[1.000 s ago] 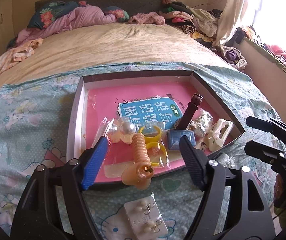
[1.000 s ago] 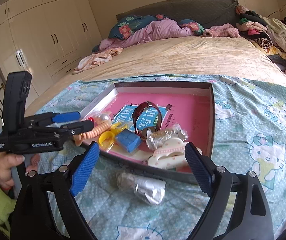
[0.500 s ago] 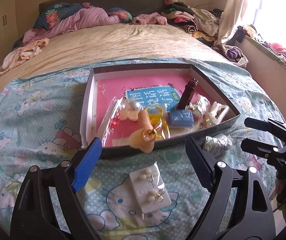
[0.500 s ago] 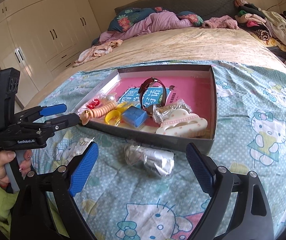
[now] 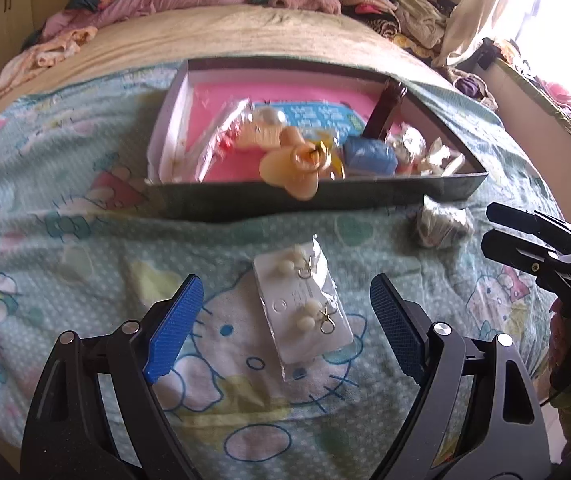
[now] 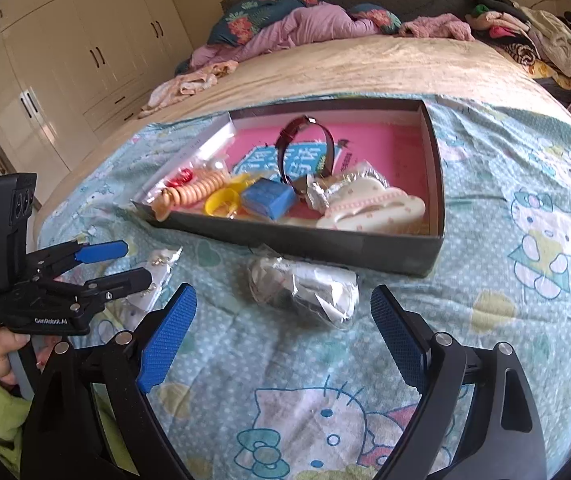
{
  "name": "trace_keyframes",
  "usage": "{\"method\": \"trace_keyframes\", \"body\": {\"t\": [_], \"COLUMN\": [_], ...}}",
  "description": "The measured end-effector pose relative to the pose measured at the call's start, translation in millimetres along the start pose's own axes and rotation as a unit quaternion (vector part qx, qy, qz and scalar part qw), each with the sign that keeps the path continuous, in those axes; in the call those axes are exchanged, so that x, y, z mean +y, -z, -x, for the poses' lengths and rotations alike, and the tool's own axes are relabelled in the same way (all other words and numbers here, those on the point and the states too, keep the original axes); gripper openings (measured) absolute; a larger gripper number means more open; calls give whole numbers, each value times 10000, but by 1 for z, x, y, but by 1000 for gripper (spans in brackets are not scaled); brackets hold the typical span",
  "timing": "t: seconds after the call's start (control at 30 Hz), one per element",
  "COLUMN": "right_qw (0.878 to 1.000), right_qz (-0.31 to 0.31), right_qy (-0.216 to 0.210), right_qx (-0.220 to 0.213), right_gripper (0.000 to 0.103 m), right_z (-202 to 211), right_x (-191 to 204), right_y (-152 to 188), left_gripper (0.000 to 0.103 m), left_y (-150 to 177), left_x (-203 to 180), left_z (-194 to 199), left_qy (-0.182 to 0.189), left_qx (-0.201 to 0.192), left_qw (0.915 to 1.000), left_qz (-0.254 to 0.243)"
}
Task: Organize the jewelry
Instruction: 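Grasp the white pearl-earring card with the left tool while the right tool grasps the other foil packet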
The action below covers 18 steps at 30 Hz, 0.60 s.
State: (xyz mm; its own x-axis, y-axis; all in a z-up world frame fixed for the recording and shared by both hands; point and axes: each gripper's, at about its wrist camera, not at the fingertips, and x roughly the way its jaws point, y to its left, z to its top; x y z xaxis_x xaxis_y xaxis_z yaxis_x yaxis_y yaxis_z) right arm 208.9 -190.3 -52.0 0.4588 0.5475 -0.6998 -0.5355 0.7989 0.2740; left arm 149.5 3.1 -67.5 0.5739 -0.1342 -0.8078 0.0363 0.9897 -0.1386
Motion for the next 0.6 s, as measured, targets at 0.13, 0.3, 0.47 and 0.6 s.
{"method": "trace_keyframes", "body": {"t": [0.13,0.3,0.47,0.6], "right_qw": [9997,9993,9993,9995], "right_qz": [-208,-302,-290,-116], "right_qy": [9,-19,171,277], "right_qx": [160,239,150,11], "right_gripper": [88,88,88,75], "right_z": [-13,-30,-44,-49], "right_x": [-9,-9,-2,1], "right_y": [3,2,3,4], "left_gripper": [78,39,36,36], "left_y": [4,7,9,7], "left_x": [-6,-7,-7,-6], "left_z": [-16,-16,0,22], "left_qy": [-65,-179,-52,29], "left_qx": [209,106,-86,-353], "left_qw": [9997,9996,9998,9992], "left_qz": [-101,-190,-178,-166]}}
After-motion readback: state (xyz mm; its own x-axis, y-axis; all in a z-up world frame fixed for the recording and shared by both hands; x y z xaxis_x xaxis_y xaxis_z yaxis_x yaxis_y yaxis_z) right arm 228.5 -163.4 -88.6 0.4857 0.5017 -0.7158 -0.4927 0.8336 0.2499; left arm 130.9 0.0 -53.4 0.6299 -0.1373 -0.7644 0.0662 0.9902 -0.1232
